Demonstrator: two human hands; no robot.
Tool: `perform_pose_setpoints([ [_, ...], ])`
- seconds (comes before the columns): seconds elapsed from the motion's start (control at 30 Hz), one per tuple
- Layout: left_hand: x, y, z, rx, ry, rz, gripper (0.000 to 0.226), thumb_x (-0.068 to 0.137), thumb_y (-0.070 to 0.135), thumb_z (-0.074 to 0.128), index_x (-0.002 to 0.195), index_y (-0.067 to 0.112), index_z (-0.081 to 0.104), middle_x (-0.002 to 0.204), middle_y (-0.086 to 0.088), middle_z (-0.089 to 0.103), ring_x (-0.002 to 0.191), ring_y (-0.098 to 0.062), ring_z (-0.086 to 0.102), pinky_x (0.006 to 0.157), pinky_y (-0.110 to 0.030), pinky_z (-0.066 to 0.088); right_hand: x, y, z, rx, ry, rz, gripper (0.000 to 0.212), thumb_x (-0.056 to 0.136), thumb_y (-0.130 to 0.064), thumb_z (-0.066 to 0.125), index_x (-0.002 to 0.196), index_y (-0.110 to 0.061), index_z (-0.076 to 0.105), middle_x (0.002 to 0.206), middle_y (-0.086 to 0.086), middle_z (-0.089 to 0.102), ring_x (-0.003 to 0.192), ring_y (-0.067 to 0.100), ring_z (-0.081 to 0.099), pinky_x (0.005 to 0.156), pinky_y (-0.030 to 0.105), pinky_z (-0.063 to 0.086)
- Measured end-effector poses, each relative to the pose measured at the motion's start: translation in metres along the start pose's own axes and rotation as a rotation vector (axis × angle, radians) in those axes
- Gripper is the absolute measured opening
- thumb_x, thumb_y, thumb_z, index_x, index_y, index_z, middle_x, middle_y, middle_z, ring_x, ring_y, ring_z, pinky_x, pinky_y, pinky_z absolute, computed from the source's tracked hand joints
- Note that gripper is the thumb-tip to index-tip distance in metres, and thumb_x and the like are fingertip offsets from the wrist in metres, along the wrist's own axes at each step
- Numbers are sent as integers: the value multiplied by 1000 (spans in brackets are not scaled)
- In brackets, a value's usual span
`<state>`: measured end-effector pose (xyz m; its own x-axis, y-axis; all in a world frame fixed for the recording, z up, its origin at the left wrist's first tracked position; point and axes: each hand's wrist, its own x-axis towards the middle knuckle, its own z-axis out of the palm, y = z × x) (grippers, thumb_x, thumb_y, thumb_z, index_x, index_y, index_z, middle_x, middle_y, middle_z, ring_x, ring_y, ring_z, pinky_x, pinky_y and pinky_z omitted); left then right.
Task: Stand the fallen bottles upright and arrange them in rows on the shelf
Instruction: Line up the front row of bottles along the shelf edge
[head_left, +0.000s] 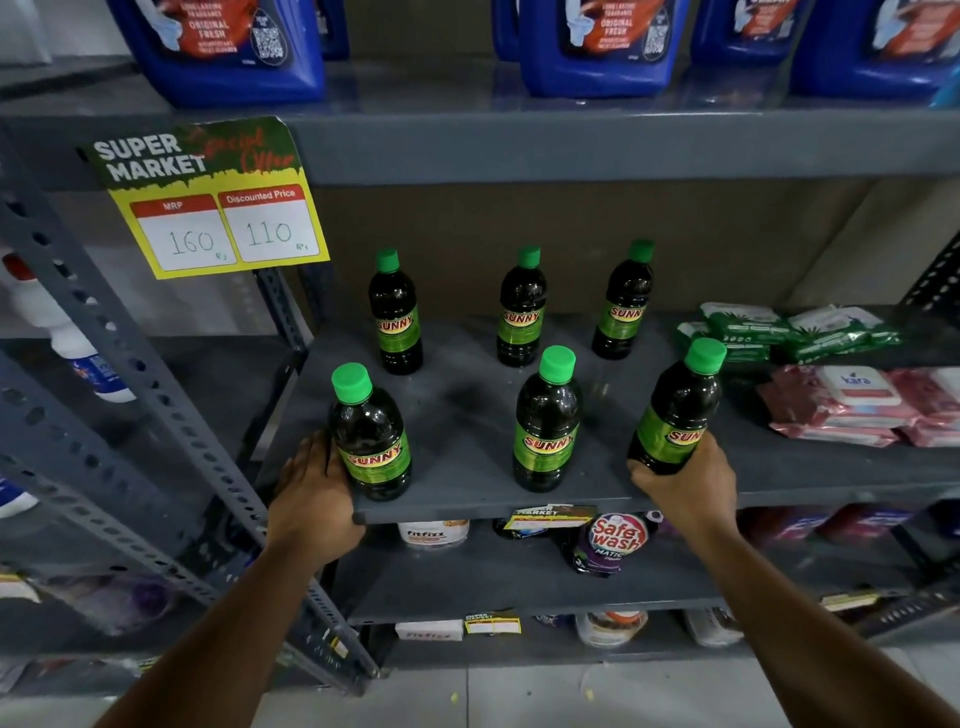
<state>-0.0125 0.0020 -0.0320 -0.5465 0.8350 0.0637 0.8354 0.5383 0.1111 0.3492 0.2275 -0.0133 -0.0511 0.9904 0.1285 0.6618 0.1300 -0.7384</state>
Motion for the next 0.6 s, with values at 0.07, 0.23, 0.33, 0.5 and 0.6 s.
perform_pose_setpoints([
  [0.07, 0, 0, -1, -4, -1, -3, 117, 61, 38, 76, 149, 6, 5, 157, -19, 16, 145, -34, 11, 120, -48, 13, -2, -1, 0, -5, 12, -5, 66, 58, -34, 88, 112, -15, 55, 107, 8, 64, 95, 28, 62, 81, 45, 55],
  [0.23, -2, 1, -2, 6, 3, -1, 115, 63, 38, 76, 149, 5, 7, 158, -20, 14, 146, -34, 9, 120, -48, 14, -6, 0, 1, 10, 10, 6, 73, 54, -43, 87, 114, -18, 54, 108, 5, 62, 95, 25, 63, 82, 47, 56],
  [0.33, -2, 2, -4, 5, 12, 0, 113, 65, 38, 75, 149, 5, 7, 159, -19, 11, 146, -33, 7, 120, -45, 11, -5, 3, 3, 14, -6, 22, 76, 53, -47, 85, 115, -19, 53, 108, 4, 63, 96, 25, 63, 83, 47, 56],
  [0.5, -4, 3, -7, 2, 4, 5, 114, 66, 39, 74, 149, 6, 4, 159, -18, 9, 147, -32, 5, 120, -44, 10, -7, 4, 4, 1, 5, -2, 84, 49, -60, 77, 118, -21, 51, 111, 3, 64, 100, 25, 63, 86, 49, 55],
  [0.6, -7, 3, -15, -13, -50, 29, 124, 61, 44, 79, 149, 6, 1, 159, -18, 6, 147, -32, 3, 120, -43, 10, -14, 3, -5, -12, -45, -88, 100, 53, -62, 82, 134, -19, 40, 128, 7, 57, 117, 27, 56, 96, 52, 50],
])
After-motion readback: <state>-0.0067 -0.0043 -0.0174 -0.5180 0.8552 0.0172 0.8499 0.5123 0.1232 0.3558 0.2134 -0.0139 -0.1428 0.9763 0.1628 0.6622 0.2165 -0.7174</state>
